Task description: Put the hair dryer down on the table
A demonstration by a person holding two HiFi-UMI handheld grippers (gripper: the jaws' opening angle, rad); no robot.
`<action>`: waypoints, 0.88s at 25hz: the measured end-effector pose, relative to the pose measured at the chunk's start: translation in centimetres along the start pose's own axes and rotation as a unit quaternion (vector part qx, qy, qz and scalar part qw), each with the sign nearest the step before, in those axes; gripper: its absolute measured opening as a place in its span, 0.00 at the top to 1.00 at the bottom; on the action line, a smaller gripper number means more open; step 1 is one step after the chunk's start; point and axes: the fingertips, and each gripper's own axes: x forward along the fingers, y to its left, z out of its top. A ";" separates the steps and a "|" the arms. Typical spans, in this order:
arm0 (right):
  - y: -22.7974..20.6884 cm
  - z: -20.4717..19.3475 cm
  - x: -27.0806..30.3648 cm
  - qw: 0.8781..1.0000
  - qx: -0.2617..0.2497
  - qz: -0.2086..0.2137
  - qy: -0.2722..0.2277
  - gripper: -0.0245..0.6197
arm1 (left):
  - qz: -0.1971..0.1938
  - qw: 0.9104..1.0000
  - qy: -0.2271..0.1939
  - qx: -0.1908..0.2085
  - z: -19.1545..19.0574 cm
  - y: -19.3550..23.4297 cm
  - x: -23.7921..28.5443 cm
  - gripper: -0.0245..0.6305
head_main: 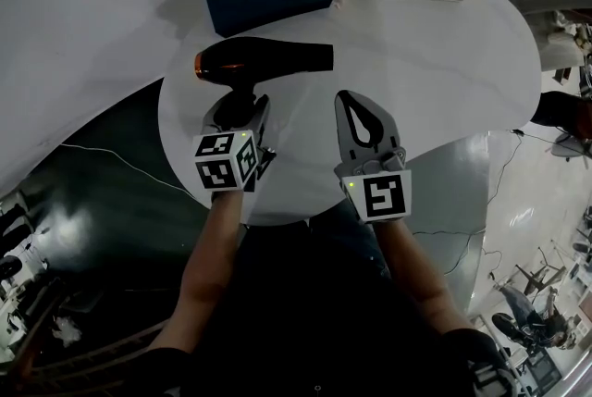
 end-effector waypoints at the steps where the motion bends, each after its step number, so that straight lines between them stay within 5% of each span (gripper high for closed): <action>1: 0.0 -0.1 0.2 1.000 0.000 0.001 0.001 0.94 | -0.001 1.000 0.006 -0.004 -0.1 0.1 0.3 0.56; 22: 1.0 -0.7 1.9 1.000 0.008 0.022 0.006 0.94 | -0.016 0.993 0.097 -0.059 -2.6 1.2 3.8 0.56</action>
